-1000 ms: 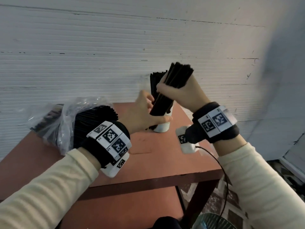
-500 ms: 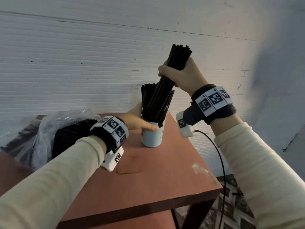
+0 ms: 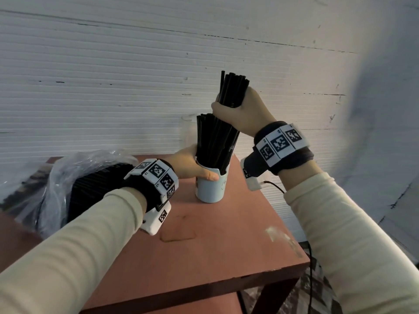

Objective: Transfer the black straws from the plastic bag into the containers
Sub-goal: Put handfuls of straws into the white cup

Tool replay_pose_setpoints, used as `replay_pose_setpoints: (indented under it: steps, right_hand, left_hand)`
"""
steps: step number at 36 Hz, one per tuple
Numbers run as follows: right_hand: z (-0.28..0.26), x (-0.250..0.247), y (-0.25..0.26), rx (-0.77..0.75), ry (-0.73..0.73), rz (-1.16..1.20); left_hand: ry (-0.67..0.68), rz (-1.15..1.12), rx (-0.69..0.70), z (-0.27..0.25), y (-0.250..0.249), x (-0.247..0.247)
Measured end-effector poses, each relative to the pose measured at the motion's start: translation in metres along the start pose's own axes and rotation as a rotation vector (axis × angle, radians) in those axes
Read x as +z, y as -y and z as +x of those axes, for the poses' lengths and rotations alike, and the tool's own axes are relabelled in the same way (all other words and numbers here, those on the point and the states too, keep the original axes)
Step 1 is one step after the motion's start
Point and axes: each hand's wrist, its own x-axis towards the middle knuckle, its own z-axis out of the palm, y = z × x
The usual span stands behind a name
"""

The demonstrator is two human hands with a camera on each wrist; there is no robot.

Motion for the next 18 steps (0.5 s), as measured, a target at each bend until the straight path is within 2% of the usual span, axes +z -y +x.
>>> replay_pose_setpoints:
  steps: [4,14,18]
  right_hand:
    - [-0.001,0.007,-0.006,0.023,0.052,-0.027]
    - [-0.002,0.012,-0.018,0.099,0.024,-0.248]
    - [-0.010,0.011,-0.022,0.072,-0.004,-0.188]
  left_hand:
    - [-0.016,0.016,0.015,0.000,0.001,0.001]
    - [-0.053,0.032,0.023,0.000,0.003,0.004]
    - [-0.063,0.048,0.012,-0.001,0.002,0.005]
